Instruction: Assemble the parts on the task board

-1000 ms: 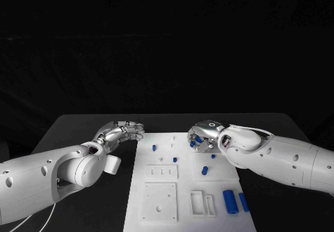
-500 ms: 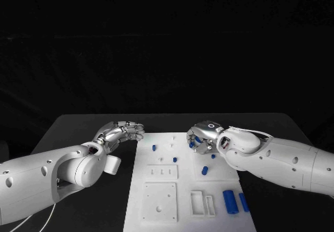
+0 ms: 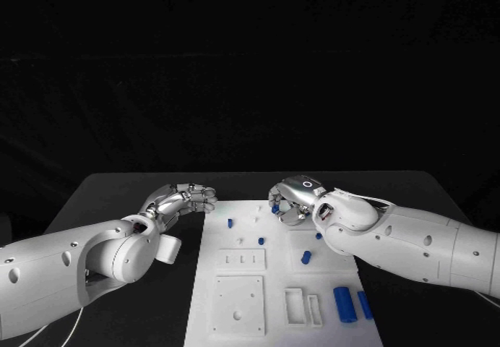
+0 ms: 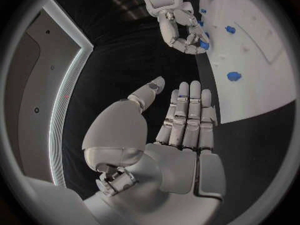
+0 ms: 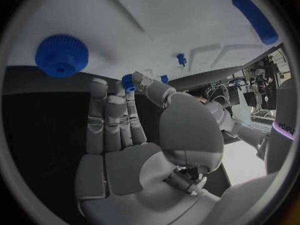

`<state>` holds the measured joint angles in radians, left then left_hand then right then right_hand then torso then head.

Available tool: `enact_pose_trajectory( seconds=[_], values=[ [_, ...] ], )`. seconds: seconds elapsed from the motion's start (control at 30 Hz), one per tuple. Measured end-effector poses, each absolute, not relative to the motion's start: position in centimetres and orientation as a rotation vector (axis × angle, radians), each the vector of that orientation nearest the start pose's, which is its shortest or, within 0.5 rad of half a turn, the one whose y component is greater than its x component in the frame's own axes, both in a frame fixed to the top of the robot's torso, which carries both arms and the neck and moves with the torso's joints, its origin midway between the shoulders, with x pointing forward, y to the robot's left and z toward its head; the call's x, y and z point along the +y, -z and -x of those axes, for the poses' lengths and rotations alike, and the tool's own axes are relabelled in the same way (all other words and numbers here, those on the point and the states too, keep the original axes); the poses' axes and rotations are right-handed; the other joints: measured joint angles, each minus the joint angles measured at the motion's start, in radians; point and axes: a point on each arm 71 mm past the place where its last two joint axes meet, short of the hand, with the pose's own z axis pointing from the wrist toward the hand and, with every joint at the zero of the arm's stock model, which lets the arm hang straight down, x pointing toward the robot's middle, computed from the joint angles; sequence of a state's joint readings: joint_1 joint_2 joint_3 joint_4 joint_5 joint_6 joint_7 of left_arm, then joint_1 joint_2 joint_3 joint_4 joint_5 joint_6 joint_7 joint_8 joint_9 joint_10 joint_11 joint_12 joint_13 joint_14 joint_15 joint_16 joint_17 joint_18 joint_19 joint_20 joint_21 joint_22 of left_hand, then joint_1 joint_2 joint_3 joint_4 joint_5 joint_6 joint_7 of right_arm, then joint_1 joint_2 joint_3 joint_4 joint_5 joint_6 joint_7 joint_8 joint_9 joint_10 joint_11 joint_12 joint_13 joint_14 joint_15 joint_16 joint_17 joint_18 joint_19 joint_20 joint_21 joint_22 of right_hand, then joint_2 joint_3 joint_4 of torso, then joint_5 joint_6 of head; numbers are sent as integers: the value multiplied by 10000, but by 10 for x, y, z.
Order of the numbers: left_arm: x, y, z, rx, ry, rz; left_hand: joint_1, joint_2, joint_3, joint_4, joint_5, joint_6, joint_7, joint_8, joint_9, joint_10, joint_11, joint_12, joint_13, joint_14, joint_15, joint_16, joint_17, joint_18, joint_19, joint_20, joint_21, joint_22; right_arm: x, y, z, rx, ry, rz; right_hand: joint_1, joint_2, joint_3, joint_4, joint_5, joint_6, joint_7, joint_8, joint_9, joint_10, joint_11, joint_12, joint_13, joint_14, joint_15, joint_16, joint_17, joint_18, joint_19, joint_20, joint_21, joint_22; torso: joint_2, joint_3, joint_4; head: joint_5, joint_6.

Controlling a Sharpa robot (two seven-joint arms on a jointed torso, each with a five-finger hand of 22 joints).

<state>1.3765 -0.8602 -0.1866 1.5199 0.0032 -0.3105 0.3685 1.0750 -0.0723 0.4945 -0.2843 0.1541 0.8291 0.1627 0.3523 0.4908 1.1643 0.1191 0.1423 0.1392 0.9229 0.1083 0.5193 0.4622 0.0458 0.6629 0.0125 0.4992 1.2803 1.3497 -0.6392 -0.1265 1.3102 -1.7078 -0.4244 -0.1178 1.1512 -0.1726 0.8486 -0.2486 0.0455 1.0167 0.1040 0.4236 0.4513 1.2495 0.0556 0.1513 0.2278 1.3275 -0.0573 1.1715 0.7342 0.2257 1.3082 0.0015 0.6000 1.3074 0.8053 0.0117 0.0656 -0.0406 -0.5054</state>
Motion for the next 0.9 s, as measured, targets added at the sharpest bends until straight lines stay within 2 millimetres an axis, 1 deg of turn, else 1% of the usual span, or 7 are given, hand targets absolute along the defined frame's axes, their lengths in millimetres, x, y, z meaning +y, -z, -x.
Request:
enact_pose_trajectory(
  seconds=[0.13, 0.23, 0.3, 0.57, 0.73, 0.9],
  values=[
    [221, 147, -502, 14588, 14795, 10155, 0, 0, 0, 0, 0, 0, 0, 0, 0, 0, 0, 0, 0, 0, 0, 0, 0, -1, 0, 0, 0, 0, -147, 137, -536, 13724, -4686, 4268, -10, -17, 51, 51, 0, 0, -1, 2, 0, 2, -2, -2, 23, 11, -11, 0, -12, 0, 14, -13, 0, 0, 5, -1, 11, 12, 13],
    [220, 147, -502, 14595, 14806, 10150, 0, 0, 0, 0, 0, 0, 0, 0, 0, 0, 0, 0, 0, 0, 0, 0, 0, -1, 0, 0, 0, 0, -141, 137, -539, 13619, -4616, 4273, -22, -83, 79, 79, -1, -1, -2, 3, 5, 3, -3, -3, 72, 11, -11, 0, -12, 0, 14, -13, 38, 0, 11, -3, 13, 34, 22],
    [220, 147, -502, 14601, 14815, 10148, 0, 0, 0, 0, 0, 0, 0, 0, 0, 0, 0, 0, 0, 0, 0, 0, 0, 0, 0, 0, 0, 0, -138, 137, -540, 13571, -4583, 4276, 3, -108, 81, 81, -1, -1, -2, 4, 76, 3, -3, -3, 78, 12, -12, 0, -22, 0, 14, -13, 38, 0, 13, -3, 15, 47, 22],
    [217, 147, -501, 14634, 14866, 10129, 0, 0, 0, 0, 0, 0, 0, 0, 0, 0, 0, 0, 1, 0, 0, 0, 0, 0, 0, 0, 0, 0, -125, 136, -544, 13400, -4442, 4295, -10, -122, 150, 94, -31, -8, -6, 4, 82, 4, -4, -7, 141, 14, -15, 0, -33, -1, 14, -12, 38, 0, 29, 3, 15, 86, -8],
    [215, 147, -500, 14671, 14929, 10112, 0, 0, 0, 0, 0, 0, 0, 0, 0, 0, 0, 0, 1, 0, 0, 0, 0, -1, 0, 0, 0, 0, -126, 136, -548, 13382, -4222, 4204, -10, -121, 179, 123, -35, -11, -5, 4, 90, 4, -4, -18, 145, 18, -18, 39, -33, 0, 13, -11, 38, 0, 31, -1, 19, 94, -37],
    [207, 147, -498, 14772, 15101, 10067, 0, 0, 0, 0, 0, 0, 0, 0, 0, 0, 0, 0, 1, -1, 0, 0, 0, -1, 0, 0, 0, 1, -127, 137, -550, 13380, -4118, 4164, -8, -120, 180, 125, 10, -13, -4, 0, 132, 5, -4, -34, 175, 18, -18, 39, -42, 0, 12, -10, 38, 0, 46, -16, 47, 112, -47]
  ],
)
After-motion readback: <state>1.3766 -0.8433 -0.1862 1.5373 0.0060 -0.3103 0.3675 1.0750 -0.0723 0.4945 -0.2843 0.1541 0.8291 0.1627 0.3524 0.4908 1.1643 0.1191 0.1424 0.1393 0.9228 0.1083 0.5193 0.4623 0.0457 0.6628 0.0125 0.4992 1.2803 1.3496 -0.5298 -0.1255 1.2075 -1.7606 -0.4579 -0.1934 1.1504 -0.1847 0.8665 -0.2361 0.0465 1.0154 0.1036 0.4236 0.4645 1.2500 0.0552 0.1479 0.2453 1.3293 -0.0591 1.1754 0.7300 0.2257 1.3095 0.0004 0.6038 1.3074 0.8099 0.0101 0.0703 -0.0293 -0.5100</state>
